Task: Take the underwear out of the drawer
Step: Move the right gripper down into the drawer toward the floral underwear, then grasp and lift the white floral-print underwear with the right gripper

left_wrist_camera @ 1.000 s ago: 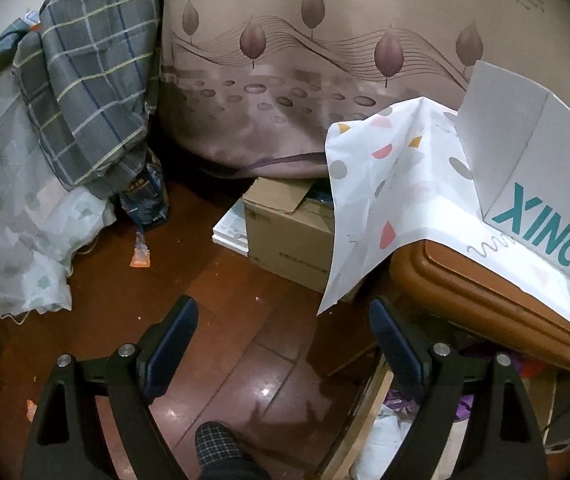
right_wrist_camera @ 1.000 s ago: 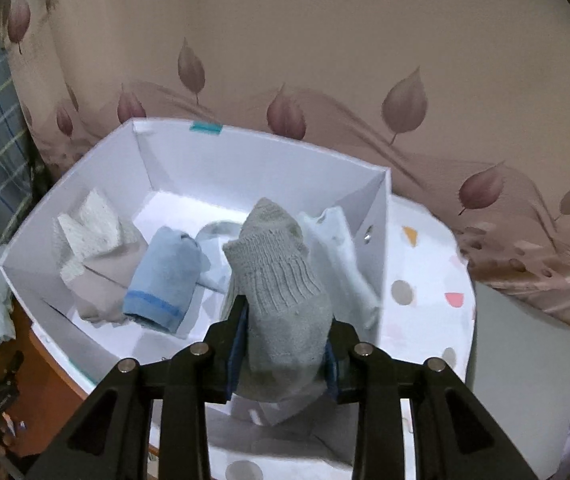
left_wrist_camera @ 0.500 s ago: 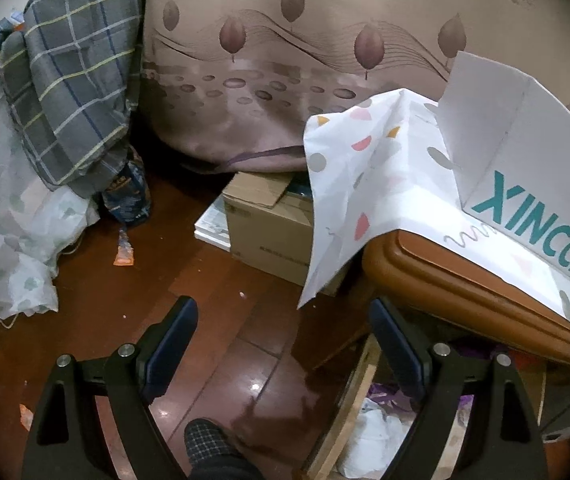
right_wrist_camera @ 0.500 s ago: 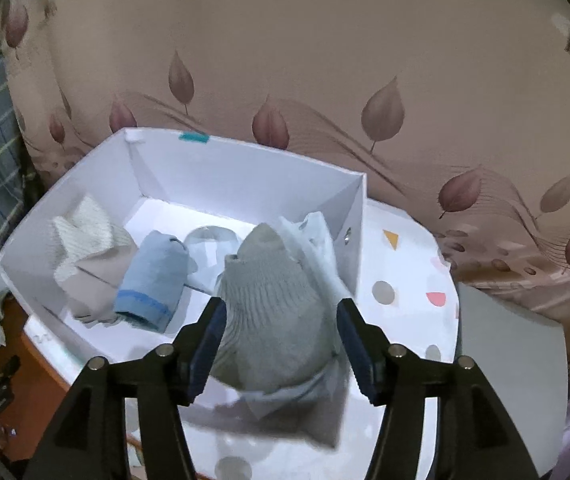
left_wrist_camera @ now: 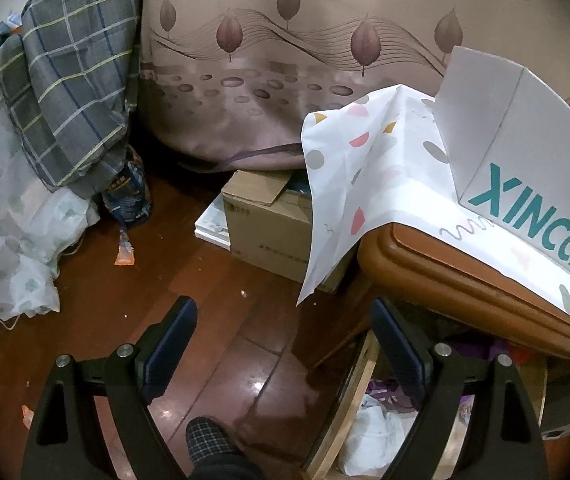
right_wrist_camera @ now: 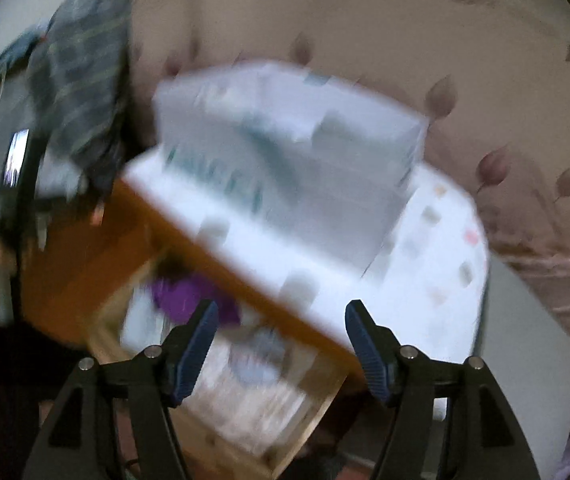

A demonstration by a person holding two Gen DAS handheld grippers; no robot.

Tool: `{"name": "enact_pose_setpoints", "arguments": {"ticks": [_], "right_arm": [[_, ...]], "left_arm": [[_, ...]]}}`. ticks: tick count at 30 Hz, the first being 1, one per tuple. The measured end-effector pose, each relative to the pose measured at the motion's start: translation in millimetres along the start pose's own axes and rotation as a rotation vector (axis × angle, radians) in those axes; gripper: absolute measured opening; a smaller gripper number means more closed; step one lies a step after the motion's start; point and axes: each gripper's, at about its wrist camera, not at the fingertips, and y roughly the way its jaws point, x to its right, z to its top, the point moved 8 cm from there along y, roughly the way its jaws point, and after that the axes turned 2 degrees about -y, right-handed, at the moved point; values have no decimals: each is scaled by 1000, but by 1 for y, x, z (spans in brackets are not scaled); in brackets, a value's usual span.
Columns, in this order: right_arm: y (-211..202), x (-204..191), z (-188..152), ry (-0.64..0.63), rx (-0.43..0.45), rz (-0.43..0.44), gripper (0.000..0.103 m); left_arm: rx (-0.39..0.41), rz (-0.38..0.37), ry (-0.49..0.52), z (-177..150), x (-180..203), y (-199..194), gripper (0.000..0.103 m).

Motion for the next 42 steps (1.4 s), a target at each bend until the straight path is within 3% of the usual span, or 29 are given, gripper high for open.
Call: {"name": "enact_pose_setpoints", "arguments": {"ticks": [6,16,21,28,32,36,42], "right_arm": [[86,-39,-63,-58,-180,73,68],[198,-60,-101,-229,-351,86,68],[225,-72,-115,-397,-354,43,68],[254,-75,-125,-435,-353,26,68],[262,-65,-129,-387,-346,25,69],[264,-57,-137,-292,-357,92,69],[266,-48,-146,-253,-352,131,67]], "left_arm": [[-12,-17,-25,0,-1,2,87],[-34,-35,-21,-2,1,4,87],[-40,-37,8,-5,8,6,87],[-53,-34,47,-8,17,9,87],[-58,-45,53,-10,19,9,87],[-65,-40,66,-11,20,11,87],[-82,-74,84,-16,25,12,87]]}}
